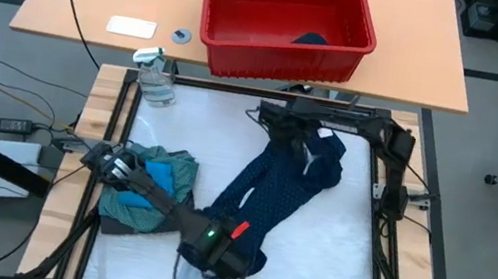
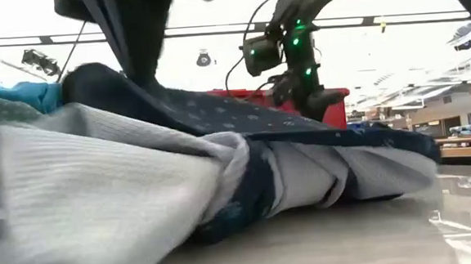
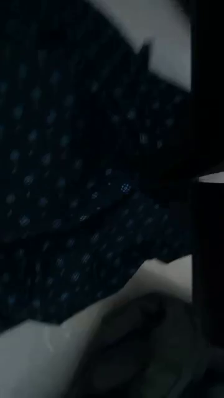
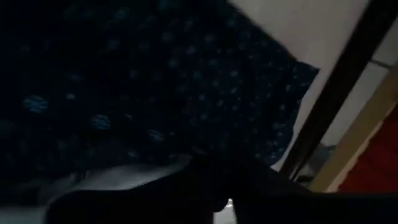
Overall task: Fold laundry
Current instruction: Fold the blue shirt
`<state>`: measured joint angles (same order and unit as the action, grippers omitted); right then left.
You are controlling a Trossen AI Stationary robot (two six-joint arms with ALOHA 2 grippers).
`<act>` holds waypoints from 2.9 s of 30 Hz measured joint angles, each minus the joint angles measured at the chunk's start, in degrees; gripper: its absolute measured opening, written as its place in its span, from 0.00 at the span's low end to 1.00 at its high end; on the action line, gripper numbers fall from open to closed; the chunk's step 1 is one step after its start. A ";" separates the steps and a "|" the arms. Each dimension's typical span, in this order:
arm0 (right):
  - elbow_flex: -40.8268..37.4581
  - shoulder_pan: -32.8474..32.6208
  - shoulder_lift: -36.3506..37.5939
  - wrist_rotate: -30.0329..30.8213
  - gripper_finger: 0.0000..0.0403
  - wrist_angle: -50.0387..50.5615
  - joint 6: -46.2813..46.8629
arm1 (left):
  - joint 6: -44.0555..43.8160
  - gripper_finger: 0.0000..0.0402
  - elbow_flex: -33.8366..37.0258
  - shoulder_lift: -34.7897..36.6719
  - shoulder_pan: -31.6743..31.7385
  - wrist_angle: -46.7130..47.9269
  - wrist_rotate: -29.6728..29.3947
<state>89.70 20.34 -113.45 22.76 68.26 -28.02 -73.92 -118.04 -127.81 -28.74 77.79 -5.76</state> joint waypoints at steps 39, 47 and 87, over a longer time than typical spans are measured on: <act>-30.48 9.02 23.45 -21.52 0.04 -12.57 17.31 | -3.44 0.29 21.66 1.49 -4.34 -32.77 -2.63; -26.21 15.24 23.81 -8.36 0.01 -15.99 13.42 | -0.27 0.29 20.92 1.33 -5.24 -32.40 0.19; -26.02 -29.39 39.05 -7.98 0.45 -40.05 73.02 | 53.14 0.29 21.73 25.98 11.43 -11.00 3.80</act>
<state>63.68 -9.05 -74.40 14.79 28.20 44.99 -20.79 -96.31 -101.83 -17.31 66.79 -1.96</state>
